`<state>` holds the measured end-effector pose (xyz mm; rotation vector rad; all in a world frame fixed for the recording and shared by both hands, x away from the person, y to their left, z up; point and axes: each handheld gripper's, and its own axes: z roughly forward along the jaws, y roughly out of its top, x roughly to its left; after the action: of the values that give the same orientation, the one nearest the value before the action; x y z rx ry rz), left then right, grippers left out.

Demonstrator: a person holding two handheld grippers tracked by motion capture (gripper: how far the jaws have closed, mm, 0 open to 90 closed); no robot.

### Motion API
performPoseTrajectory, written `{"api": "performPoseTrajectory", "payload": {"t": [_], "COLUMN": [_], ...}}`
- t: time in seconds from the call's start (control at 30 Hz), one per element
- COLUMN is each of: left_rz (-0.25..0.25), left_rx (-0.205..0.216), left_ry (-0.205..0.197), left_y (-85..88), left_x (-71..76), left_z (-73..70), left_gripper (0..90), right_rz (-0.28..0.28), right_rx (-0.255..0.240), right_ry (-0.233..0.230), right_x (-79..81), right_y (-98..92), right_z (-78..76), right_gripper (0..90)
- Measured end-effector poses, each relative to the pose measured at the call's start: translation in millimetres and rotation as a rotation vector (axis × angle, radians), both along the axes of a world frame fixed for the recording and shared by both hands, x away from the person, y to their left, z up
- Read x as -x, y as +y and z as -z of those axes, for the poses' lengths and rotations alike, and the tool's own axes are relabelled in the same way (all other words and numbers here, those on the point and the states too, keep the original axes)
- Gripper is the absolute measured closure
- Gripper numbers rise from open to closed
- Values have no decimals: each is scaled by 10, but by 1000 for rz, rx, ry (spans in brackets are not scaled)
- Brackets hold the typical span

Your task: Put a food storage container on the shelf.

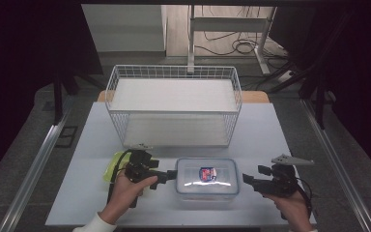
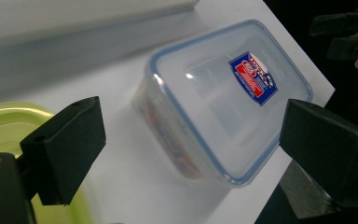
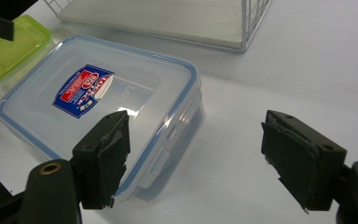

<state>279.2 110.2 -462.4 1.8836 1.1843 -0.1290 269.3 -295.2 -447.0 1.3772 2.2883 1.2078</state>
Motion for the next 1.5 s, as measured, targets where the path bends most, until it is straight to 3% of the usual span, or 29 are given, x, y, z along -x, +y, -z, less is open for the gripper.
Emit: {"api": "performPoseTrajectory", "payload": {"t": [0.07, 0.23, 0.33, 0.53, 0.57, 0.7, 0.8, 1.13, 1.5], "left_rz": [1, 22, 30, 17, 35, 17, 36, 49, 45], "left_rx": [20, 29, 44, 63, 43, 76, 57, 75, 53], "left_ry": [33, 61, 102, 125, 127, 159, 164, 187, 175], "left_y": [-58, -164, -213, -253, -240, -262, -261, -297, -334], "left_x": [-35, -99, -130, -143, -148, -154, -167, -183, -173], "left_z": [38, 134, 208, 271, 285, 354, 383, 429, 448], "left_gripper": [67, 83, 89, 111, 119, 121, 122, 126, 114], "right_rz": [-1, -1, 8, 12, 15, 24, 28, 26, 20], "right_rx": [0, 2, -6, -4, -3, -9, -12, -9, -5], "right_ry": [2, 7, 5, 6, 7, 4, 3, 2, 5], "right_x": [-2, -5, -10, -6, -9, -14, -8, -11, -18], "right_y": [-2, -5, -24, -35, -37, -60, -73, -62, -40], "right_z": [8, 22, 22, 21, 25, 23, 14, 26, 46], "right_gripper": [235, 236, 236, 236, 236, 236, 236, 236, 236]}}
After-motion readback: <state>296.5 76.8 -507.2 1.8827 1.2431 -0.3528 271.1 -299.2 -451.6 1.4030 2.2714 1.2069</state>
